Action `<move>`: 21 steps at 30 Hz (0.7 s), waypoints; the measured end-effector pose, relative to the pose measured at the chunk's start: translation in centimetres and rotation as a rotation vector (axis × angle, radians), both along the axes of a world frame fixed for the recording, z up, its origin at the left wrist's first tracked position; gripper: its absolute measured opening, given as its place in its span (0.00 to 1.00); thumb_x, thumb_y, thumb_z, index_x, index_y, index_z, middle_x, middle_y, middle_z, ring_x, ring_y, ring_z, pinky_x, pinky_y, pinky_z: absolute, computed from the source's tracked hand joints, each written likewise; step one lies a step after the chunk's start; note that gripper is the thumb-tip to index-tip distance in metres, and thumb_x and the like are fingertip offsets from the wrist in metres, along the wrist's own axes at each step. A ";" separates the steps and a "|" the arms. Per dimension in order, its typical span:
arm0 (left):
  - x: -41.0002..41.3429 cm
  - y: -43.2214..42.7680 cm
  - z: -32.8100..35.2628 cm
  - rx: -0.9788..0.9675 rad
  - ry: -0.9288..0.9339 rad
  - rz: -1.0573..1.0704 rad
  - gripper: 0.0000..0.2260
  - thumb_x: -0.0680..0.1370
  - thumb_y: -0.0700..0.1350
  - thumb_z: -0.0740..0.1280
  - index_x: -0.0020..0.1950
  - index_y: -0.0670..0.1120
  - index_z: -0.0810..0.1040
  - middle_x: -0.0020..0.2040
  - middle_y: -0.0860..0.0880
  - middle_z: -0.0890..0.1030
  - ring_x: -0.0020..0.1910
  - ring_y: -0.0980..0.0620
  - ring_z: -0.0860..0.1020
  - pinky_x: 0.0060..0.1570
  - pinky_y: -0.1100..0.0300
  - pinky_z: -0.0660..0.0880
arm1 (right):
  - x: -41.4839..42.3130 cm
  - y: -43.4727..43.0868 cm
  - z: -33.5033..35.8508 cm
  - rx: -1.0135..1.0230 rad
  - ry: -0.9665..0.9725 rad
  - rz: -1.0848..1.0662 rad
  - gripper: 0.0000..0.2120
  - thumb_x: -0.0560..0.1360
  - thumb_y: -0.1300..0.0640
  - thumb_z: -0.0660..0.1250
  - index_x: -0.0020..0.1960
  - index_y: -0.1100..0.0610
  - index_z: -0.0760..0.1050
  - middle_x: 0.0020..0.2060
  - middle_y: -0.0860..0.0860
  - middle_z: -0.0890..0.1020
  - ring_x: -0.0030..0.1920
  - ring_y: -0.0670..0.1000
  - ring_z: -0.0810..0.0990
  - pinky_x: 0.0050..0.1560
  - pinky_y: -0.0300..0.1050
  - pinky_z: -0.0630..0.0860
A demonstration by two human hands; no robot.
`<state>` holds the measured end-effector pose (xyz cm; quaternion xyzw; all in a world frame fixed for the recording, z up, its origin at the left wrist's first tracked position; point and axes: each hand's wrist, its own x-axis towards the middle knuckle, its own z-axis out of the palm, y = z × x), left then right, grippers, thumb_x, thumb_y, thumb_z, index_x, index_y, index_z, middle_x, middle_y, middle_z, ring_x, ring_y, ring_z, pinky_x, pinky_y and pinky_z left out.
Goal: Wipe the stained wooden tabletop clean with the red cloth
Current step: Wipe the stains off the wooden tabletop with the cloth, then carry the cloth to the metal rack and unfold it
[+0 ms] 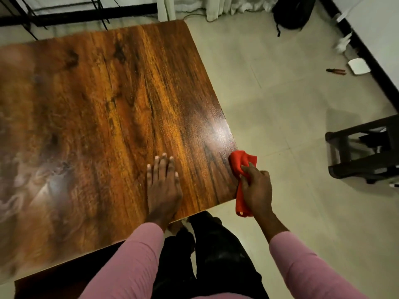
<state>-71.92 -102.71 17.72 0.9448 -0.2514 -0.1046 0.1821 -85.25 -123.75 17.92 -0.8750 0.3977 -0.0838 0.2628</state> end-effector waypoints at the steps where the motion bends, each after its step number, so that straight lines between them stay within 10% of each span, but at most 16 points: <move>1: -0.4 0.4 0.3 0.008 0.008 0.000 0.24 0.83 0.48 0.47 0.78 0.42 0.60 0.79 0.42 0.58 0.79 0.44 0.52 0.77 0.48 0.41 | -0.6 0.6 0.2 0.010 0.012 -0.023 0.18 0.74 0.61 0.65 0.62 0.49 0.76 0.54 0.49 0.82 0.47 0.51 0.71 0.42 0.42 0.66; 10: -3.8 1.6 2.1 -0.094 0.108 0.024 0.26 0.81 0.53 0.44 0.77 0.46 0.63 0.80 0.46 0.56 0.79 0.52 0.48 0.77 0.53 0.41 | -2.9 0.8 5.5 0.254 -0.095 0.059 0.09 0.77 0.58 0.62 0.56 0.56 0.76 0.55 0.52 0.77 0.51 0.50 0.75 0.46 0.39 0.69; 16: -5.5 -0.5 4.7 -0.162 0.259 0.086 0.19 0.84 0.48 0.53 0.76 0.50 0.66 0.80 0.50 0.56 0.79 0.50 0.50 0.77 0.50 0.48 | -1.9 -0.3 9.4 0.944 -0.284 -0.179 0.11 0.80 0.61 0.56 0.51 0.56 0.77 0.47 0.57 0.83 0.46 0.53 0.81 0.46 0.44 0.77; 21: -6.8 -4.4 8.1 -0.292 0.357 0.087 0.18 0.83 0.45 0.58 0.74 0.49 0.70 0.77 0.52 0.63 0.75 0.51 0.63 0.71 0.50 0.66 | -2.2 -3.7 10.7 1.362 -0.487 -0.312 0.21 0.79 0.42 0.55 0.55 0.54 0.81 0.50 0.57 0.84 0.51 0.59 0.83 0.44 0.53 0.80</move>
